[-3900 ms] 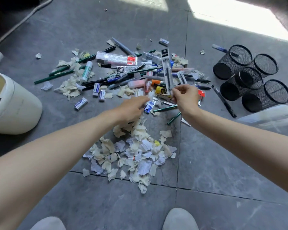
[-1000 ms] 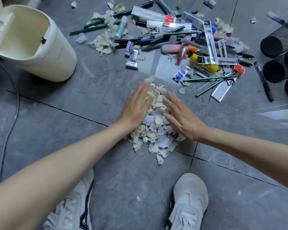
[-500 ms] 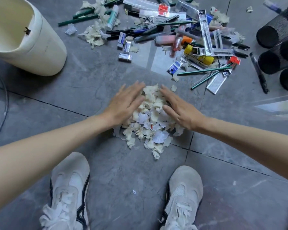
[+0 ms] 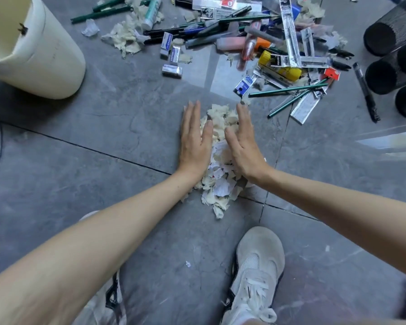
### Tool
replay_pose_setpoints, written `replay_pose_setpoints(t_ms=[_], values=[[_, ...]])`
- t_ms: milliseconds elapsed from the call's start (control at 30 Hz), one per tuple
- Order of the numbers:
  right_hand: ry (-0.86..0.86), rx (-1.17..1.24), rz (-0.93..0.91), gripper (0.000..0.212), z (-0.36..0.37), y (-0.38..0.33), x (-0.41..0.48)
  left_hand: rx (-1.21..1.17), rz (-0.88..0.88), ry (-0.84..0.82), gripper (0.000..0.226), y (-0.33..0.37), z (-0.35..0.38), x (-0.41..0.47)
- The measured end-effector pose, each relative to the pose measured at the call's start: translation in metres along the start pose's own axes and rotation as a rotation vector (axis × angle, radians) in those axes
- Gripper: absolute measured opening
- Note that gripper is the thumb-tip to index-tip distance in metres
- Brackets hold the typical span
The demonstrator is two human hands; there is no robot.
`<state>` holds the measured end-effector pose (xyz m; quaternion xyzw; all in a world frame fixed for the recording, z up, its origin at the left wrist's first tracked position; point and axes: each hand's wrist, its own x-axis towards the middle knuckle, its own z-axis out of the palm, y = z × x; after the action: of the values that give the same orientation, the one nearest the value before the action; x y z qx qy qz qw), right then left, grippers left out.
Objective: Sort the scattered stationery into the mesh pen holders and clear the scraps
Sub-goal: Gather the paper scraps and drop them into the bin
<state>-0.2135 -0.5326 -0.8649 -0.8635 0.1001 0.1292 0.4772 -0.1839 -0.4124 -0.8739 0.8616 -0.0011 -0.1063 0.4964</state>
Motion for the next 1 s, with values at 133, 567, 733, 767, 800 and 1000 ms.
replay_pose_setpoints(t_ms=[133,567,733,767,800,1000], values=[[0.017,0.145,0.014,0.053,0.006,-0.01,0.016,-0.101,0.03,-0.038,0.042,0.013,0.021,0.015],[0.478,0.631,0.326,0.025,-0.013,-0.064,0.059,-0.705,-0.489,0.285,0.014,0.076,0.027,0.056],[0.559,0.709,0.375,0.014,-0.024,-0.096,0.077,-0.911,-0.58,0.306,0.032,0.102,0.003,0.073],[0.564,0.692,0.359,0.009,-0.027,-0.103,0.079,-0.938,-0.577,0.318,0.038,0.107,-0.004,0.077],[0.56,0.671,0.342,0.008,-0.028,-0.11,0.083,-0.961,-0.563,0.334,0.043,0.112,-0.011,0.081],[0.455,0.705,0.263,0.033,-0.024,-0.168,0.104,-0.95,-0.389,0.385,0.031,0.14,-0.068,0.099]])
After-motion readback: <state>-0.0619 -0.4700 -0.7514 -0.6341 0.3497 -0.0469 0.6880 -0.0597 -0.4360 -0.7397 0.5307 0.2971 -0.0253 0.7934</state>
